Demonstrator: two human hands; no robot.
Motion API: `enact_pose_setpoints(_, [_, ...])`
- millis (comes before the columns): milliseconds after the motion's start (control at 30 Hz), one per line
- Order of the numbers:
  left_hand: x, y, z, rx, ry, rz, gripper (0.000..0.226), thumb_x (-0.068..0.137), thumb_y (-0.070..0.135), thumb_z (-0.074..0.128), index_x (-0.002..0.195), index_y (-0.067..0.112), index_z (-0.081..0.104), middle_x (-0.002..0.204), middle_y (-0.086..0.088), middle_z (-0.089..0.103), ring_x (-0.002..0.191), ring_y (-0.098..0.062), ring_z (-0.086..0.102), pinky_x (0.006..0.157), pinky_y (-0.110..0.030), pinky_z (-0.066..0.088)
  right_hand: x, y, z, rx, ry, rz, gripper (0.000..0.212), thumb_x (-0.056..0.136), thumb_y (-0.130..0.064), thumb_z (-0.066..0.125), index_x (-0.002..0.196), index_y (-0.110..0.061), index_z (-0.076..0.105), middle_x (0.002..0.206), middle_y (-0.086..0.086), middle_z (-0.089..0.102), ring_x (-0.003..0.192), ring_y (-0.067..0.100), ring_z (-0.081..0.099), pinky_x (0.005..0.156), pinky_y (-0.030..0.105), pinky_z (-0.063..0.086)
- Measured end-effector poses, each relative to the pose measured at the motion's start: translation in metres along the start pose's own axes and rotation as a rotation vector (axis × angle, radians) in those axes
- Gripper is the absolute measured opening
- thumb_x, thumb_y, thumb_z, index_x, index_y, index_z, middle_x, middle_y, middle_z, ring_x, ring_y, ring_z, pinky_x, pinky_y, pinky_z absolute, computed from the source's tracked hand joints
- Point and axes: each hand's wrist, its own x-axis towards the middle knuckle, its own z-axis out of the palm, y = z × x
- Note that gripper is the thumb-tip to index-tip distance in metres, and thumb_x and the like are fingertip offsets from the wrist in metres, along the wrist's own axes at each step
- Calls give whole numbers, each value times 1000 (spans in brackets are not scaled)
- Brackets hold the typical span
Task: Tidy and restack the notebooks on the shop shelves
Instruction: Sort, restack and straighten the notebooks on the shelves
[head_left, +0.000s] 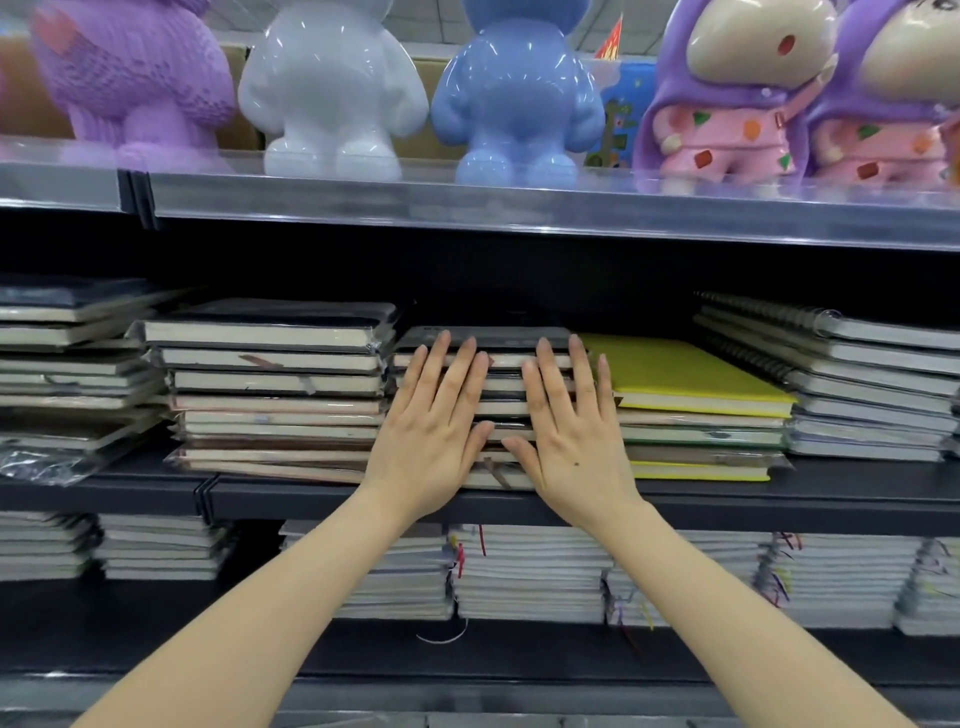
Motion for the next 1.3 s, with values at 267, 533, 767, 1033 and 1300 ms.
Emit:
enact_pose_setpoints(267, [1,0,-3,-14,-34,-13,59,99,39,31,145,1,29,151,-19,30,142,-35,17,118,-46,10,2,1,0,-14,-39,-1,76,96,-55,30,149,-3,18,156,20,16,144,44,9,114,60,13])
enact_pose_setpoints(533, [-14,-10,-20,92,-175,135,86,90,67,22,149,4,18,155,-23,12,145,-36,7,116,-50,12,-9,27,-19,-126,-153,-209,91,86,-73,29,148,-5,27,156,20,18,144,43,10,112,63,13])
enact_pose_setpoints(767, [-16,-23,-17,200,-181,208,85,89,63,25,149,5,7,155,-21,6,145,-37,8,116,-54,12,-8,29,-10,-144,-124,-224,93,83,-73,31,148,-6,22,156,21,18,144,43,10,113,64,10])
enact_pose_setpoints(1033, [-15,-21,-15,246,-223,198,85,89,62,22,149,4,3,155,-20,1,145,-38,6,116,-55,7,-7,29,-10,-143,-169,-214,93,83,-72,29,147,-5,27,156,21,17,144,43,9,112,65,8])
enact_pose_setpoints(1300, [-33,-24,-57,202,-208,163,77,94,59,28,148,4,18,155,-20,17,145,-32,12,117,-51,9,0,12,-24,-40,-92,-160,80,93,-63,23,146,-4,30,155,21,22,144,42,14,112,66,8])
